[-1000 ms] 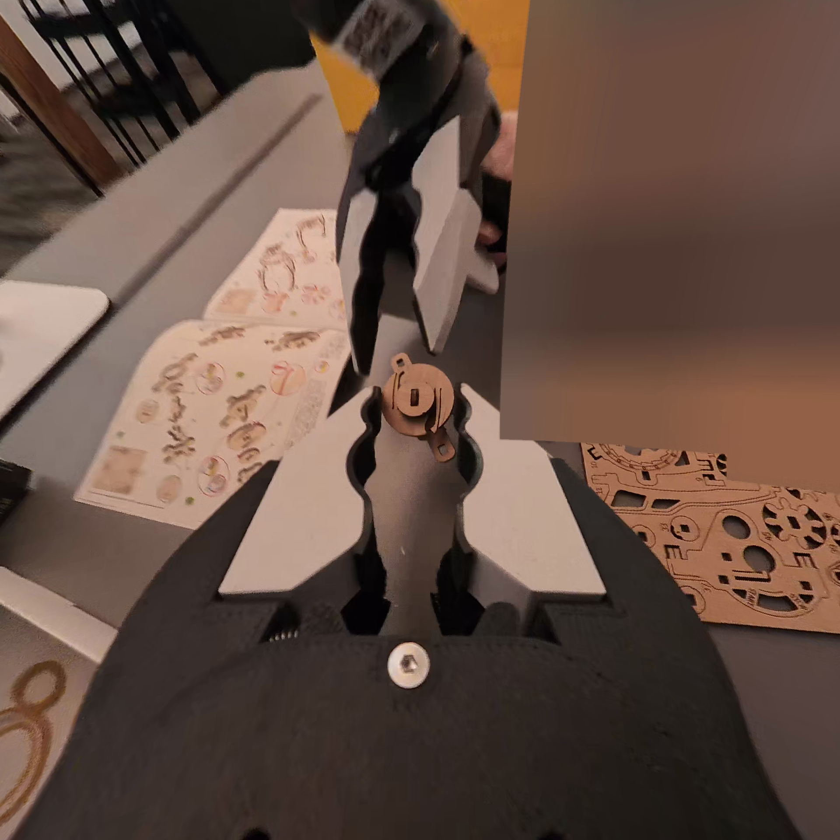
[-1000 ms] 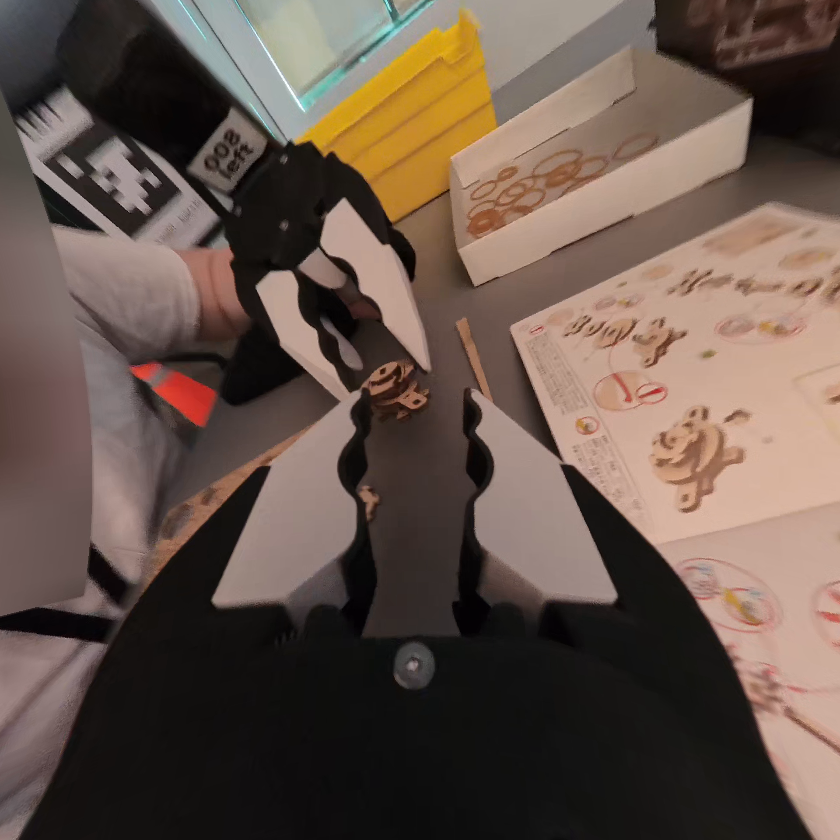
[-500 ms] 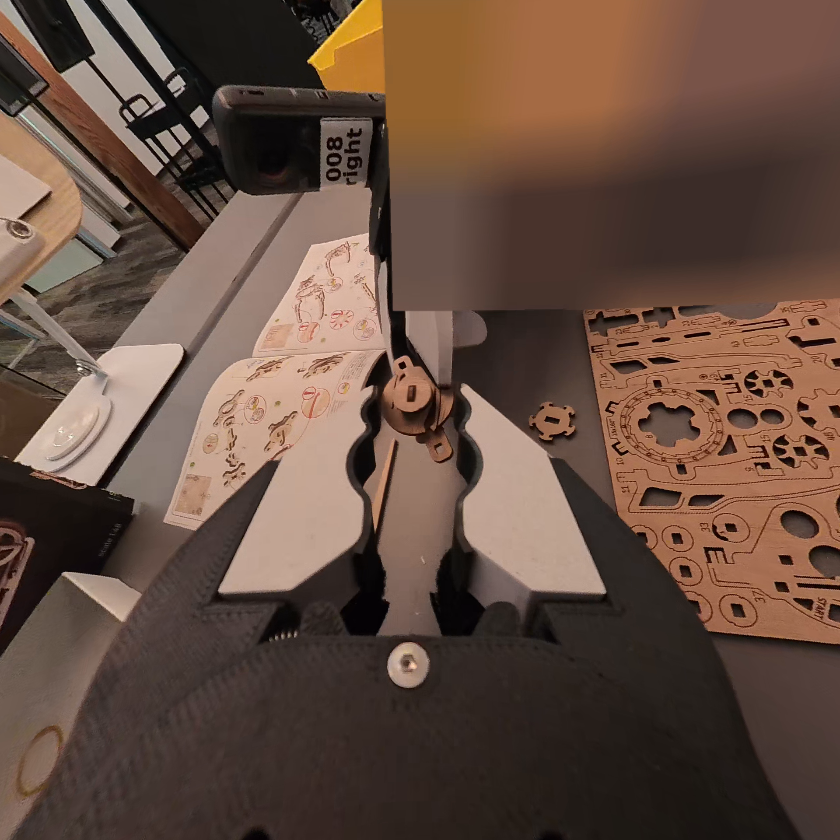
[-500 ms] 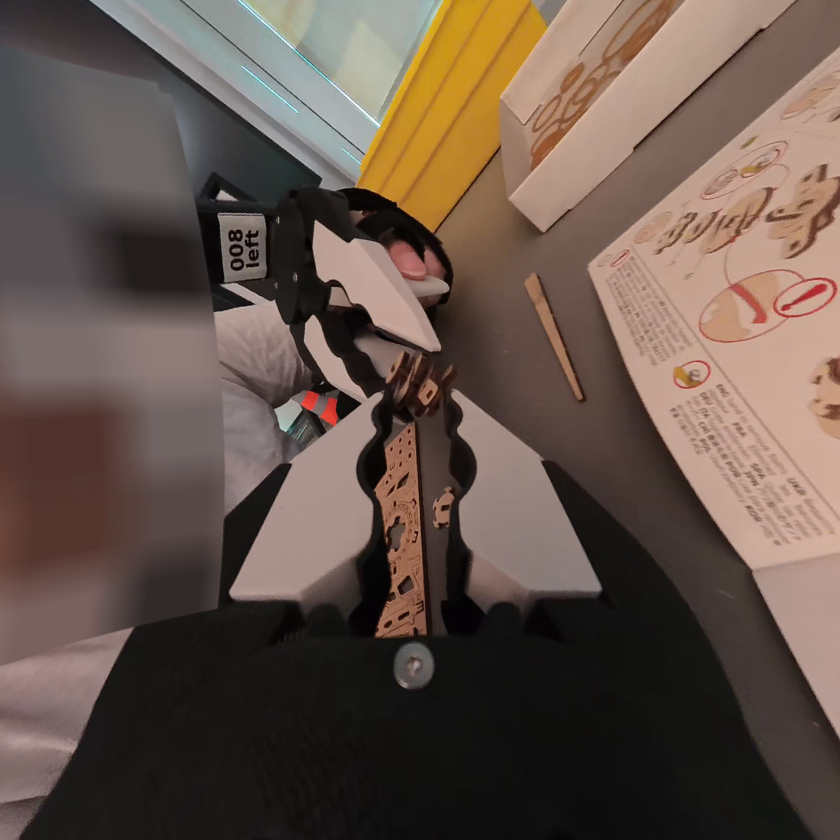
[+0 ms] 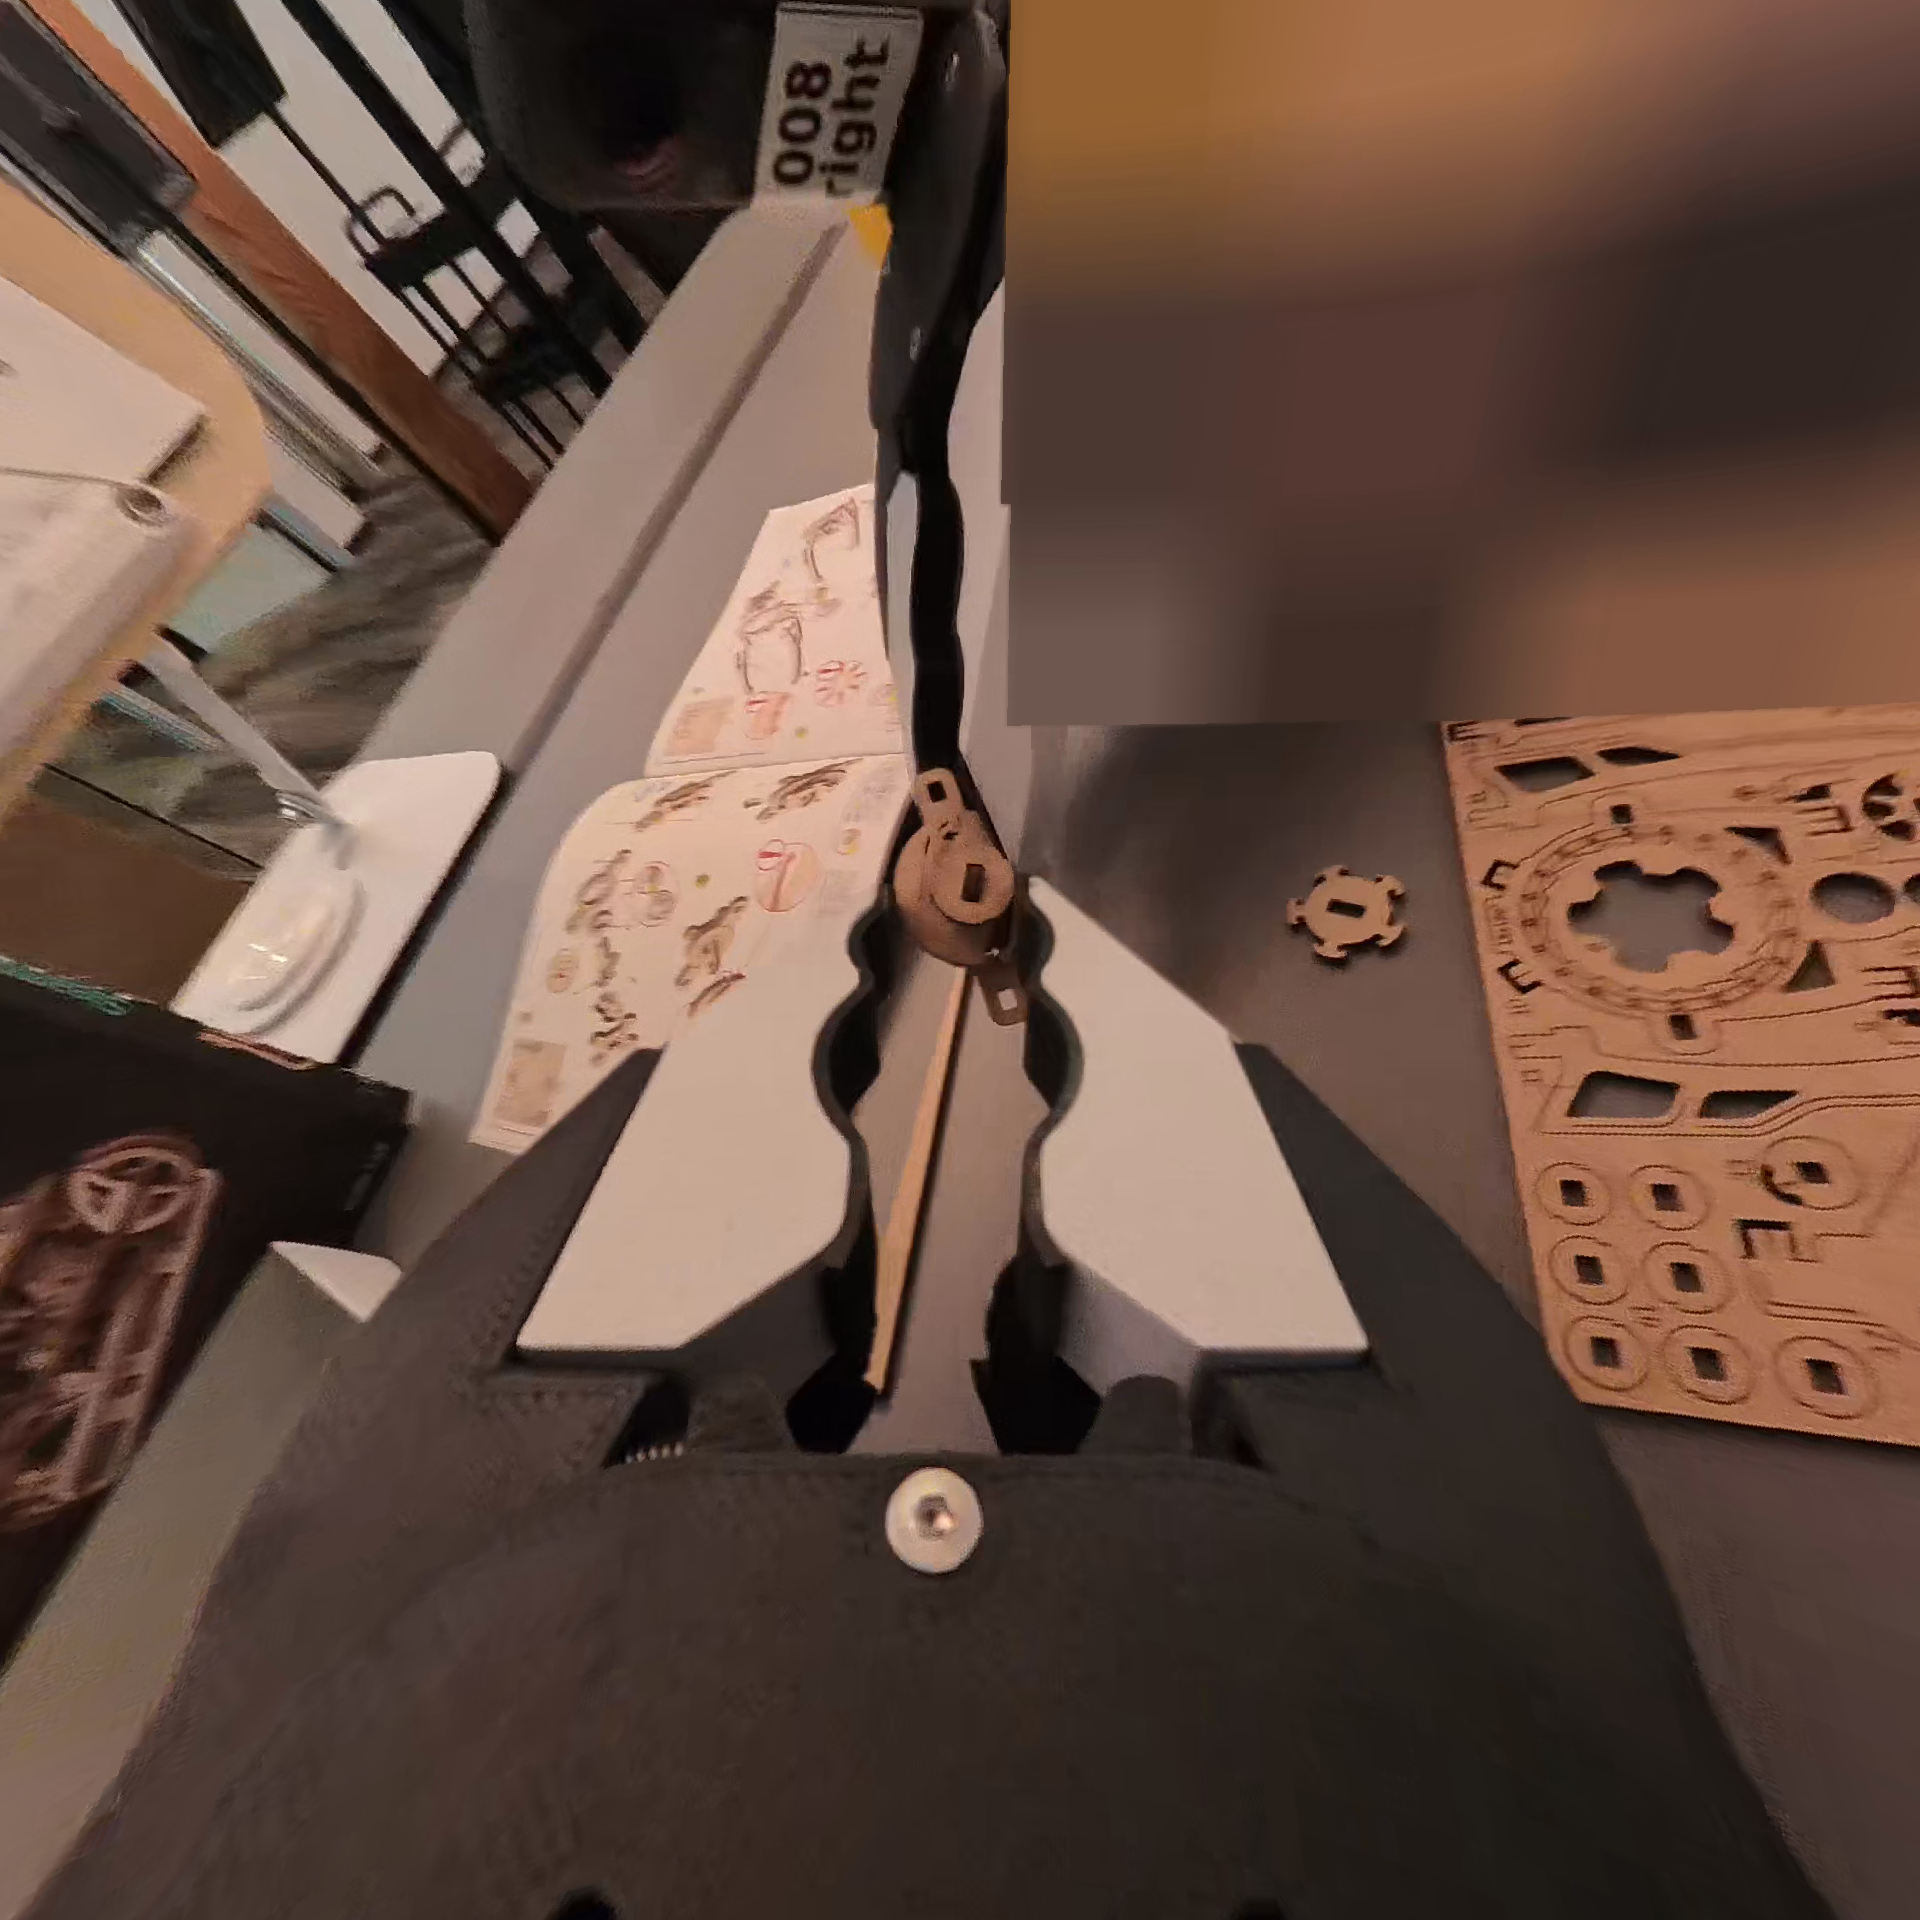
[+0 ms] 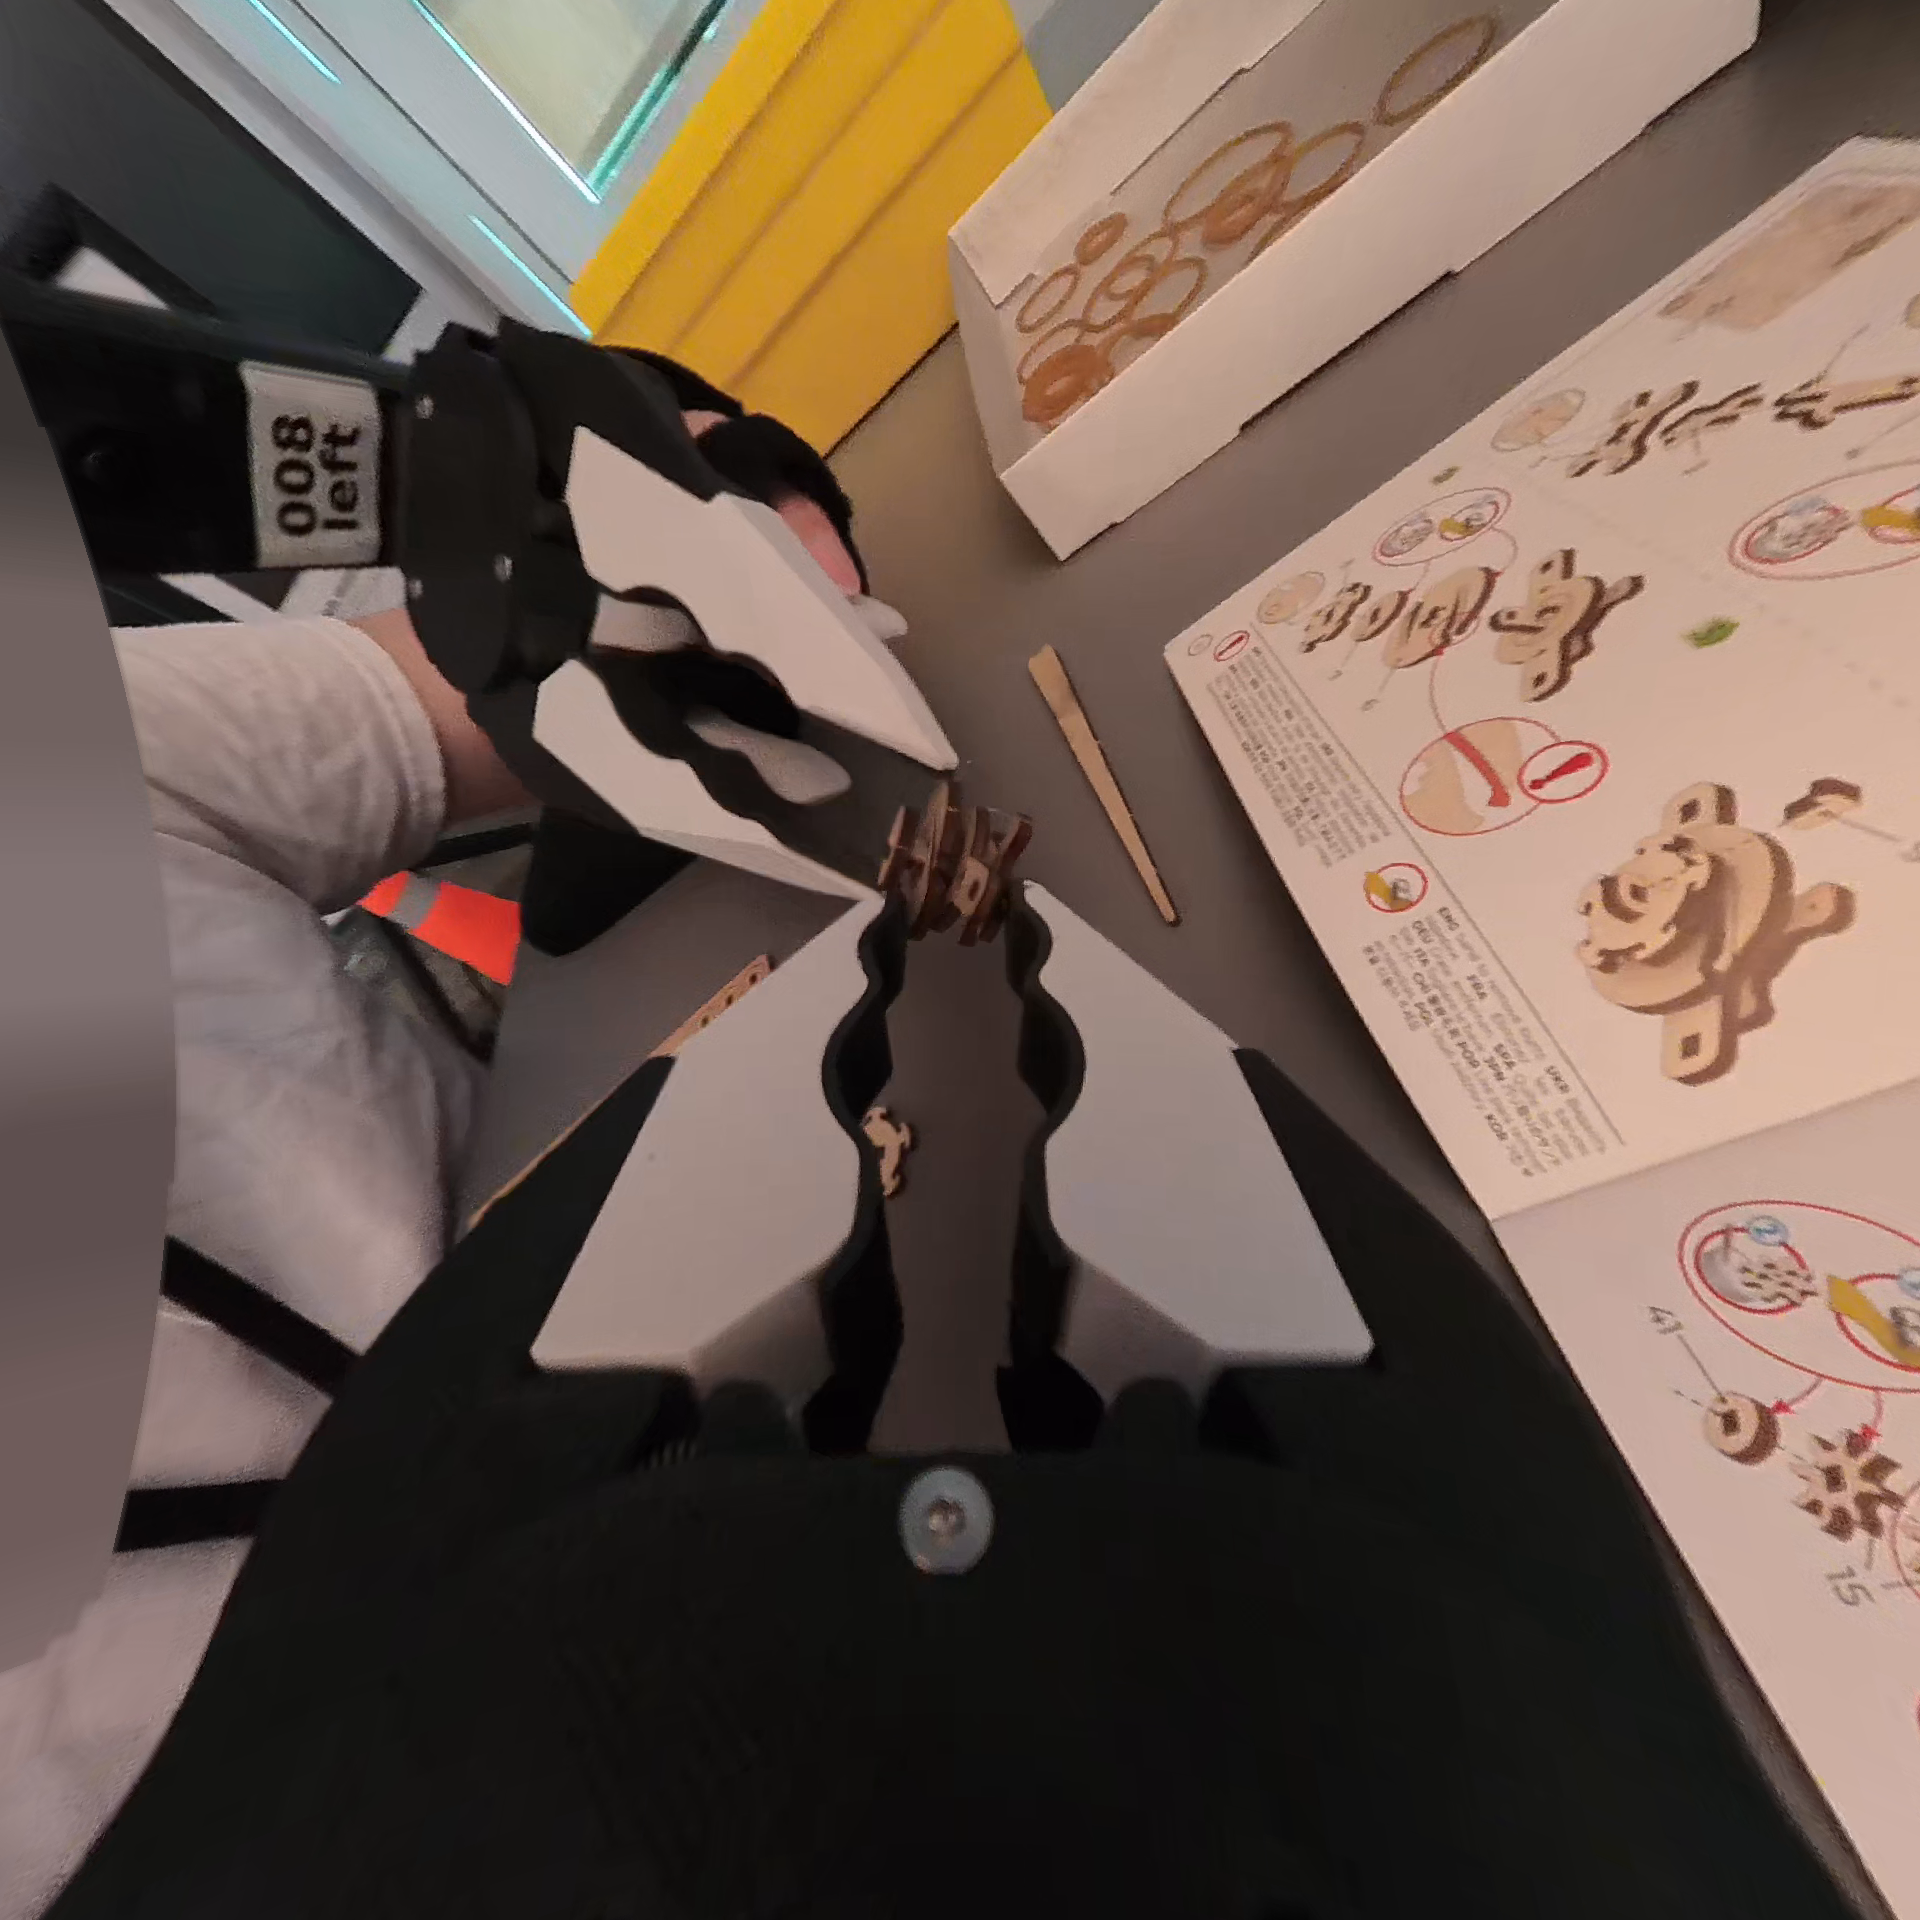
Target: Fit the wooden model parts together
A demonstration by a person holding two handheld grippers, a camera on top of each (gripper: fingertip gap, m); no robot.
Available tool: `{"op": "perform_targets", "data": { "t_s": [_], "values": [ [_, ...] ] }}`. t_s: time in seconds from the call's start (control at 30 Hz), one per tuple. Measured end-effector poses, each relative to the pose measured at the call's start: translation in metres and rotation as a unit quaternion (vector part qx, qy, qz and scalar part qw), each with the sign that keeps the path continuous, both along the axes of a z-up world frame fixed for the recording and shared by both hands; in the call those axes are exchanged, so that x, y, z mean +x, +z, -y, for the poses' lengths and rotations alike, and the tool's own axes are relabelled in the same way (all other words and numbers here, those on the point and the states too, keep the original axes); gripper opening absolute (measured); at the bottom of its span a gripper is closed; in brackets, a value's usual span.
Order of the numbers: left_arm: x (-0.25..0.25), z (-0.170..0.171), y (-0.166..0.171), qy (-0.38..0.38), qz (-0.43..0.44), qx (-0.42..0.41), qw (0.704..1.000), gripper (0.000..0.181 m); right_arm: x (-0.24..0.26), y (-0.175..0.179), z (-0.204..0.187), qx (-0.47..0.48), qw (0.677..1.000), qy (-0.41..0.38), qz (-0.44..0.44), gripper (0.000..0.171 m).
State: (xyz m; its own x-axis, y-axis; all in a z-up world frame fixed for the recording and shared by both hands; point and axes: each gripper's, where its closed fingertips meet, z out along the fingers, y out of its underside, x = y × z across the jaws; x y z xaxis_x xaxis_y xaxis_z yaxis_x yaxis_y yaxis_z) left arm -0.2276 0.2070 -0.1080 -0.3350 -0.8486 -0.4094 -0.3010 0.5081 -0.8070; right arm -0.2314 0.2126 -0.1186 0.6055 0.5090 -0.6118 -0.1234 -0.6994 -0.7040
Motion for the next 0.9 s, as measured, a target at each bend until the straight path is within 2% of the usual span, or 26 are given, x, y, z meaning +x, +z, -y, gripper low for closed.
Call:
{"op": "perform_targets", "data": {
  "t_s": [0.07, 0.17, 0.27, 0.37, 0.63, 0.77, 0.9],
  "values": [
    [0.000, -0.003, 0.002, 0.006, 0.010, 0.026, 1.000, 0.020, 0.001, 0.002, -0.003, 0.005, 1.000, -0.016, 0.013, 0.018],
    [0.000, 0.000, 0.002, 0.000, 0.007, 0.021, 1.000, 0.023, 0.004, -0.003, -0.004, -0.002, 0.999, -0.030, 0.035, 0.018],
    [-0.001, -0.003, -0.004, 0.002, -0.002, 0.048, 0.999, 0.021, -0.001, -0.004, -0.003, -0.022, 0.999, -0.029, 0.025, 0.018],
    [-0.002, -0.001, -0.014, -0.006, -0.019, 0.078, 0.997, 0.015, -0.001, -0.012, -0.002, -0.048, 0.996, -0.044, 0.057, 0.018],
    [-0.006, 0.006, -0.030, -0.031, -0.052, 0.111, 0.992, 0.014, -0.004, -0.027, 0.004, -0.057, 0.988, -0.031, 0.143, 0.017],
    [-0.006, 0.005, -0.026, -0.035, -0.036, 0.131, 0.990, 0.014, -0.003, -0.023, 0.002, -0.035, 0.989, -0.024, 0.138, 0.018],
    [-0.007, 0.007, -0.024, -0.042, -0.033, 0.121, 0.991, 0.014, -0.005, -0.021, 0.004, -0.043, 0.995, -0.006, 0.095, 0.018]
  ]
}}
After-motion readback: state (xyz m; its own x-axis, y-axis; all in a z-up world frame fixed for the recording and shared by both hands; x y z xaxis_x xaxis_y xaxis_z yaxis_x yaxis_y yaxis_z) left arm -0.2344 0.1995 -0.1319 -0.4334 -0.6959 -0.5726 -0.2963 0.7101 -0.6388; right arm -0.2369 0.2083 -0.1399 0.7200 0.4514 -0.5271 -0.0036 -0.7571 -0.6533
